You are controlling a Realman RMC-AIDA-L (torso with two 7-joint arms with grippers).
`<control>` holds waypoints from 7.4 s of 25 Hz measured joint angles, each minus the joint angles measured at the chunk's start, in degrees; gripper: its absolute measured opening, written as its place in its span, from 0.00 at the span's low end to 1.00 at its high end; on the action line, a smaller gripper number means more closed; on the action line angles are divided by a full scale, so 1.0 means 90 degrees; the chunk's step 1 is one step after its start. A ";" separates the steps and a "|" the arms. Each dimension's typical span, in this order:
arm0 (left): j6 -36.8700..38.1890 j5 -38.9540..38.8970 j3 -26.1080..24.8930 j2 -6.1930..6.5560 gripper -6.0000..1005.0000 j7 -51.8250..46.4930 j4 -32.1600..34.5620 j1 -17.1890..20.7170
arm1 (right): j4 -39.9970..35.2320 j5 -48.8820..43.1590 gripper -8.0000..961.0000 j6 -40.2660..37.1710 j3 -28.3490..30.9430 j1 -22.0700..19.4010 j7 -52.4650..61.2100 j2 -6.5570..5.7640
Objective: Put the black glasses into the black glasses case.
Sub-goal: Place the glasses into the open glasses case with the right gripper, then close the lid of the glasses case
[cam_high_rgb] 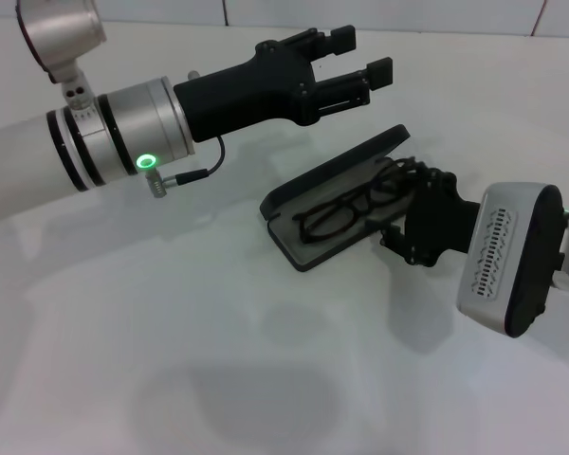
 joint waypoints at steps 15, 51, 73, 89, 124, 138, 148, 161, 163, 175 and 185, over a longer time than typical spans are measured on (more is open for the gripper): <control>-0.0002 0.0000 -0.0004 0.0000 0.78 -0.0034 0.0018 -0.0026 | -0.0153 -0.1604 0.44 -0.2473 0.1818 0.0303 0.2746 -0.0007; 0.0047 -0.0027 -0.0004 -0.0001 0.79 0.0056 0.0010 -0.0020 | -0.1515 -0.2974 0.44 -0.3303 0.3701 0.0155 0.4460 0.0006; 0.0023 -0.0069 0.0143 -0.0020 0.79 -0.0038 0.0078 -0.0279 | -0.0270 -0.6308 0.44 -0.4294 0.3630 0.2469 0.7025 0.0040; 0.0039 -0.0070 0.0142 -0.0012 0.79 0.0042 0.0030 -0.0104 | 0.0231 -0.5973 0.44 -0.3969 0.2733 0.2953 0.7028 0.0079; 0.0046 -0.0073 0.0143 -0.0011 0.79 0.0055 0.0039 -0.0110 | 0.0800 -0.5289 0.44 -0.3379 0.2225 0.3058 0.6937 0.0068; -0.0047 -0.0079 0.0138 -0.0010 0.79 0.0055 0.0004 0.0089 | -0.1338 -0.3411 0.44 -0.3561 0.2921 0.0427 0.5064 0.0006; -0.1656 0.0586 0.0152 -0.0016 0.79 -0.0499 0.0068 -0.0212 | 0.0112 -0.1253 0.44 -0.6660 0.4547 0.0011 0.1943 -0.0014; -0.3135 0.1402 0.0153 -0.0050 0.79 -0.1019 0.0421 -0.0765 | 0.1398 -0.1451 0.44 -0.7411 0.4848 0.0278 0.0652 -0.0031; -0.3191 0.1368 0.0152 -0.0050 0.79 -0.1020 0.0419 -0.0757 | 0.1452 -0.1451 0.44 -0.7411 0.4853 0.0301 0.0600 -0.0031; -0.3539 0.1398 0.0153 -0.0039 0.79 -0.1025 0.0411 -0.0656 | 0.1475 -0.1448 0.44 -0.7303 0.4848 0.0349 0.0571 -0.0035; -0.3462 0.1636 0.0152 -0.0045 0.79 -0.0734 0.0705 -0.0459 | 0.1514 -0.1492 0.45 -0.7278 0.4856 0.0398 0.0566 -0.0018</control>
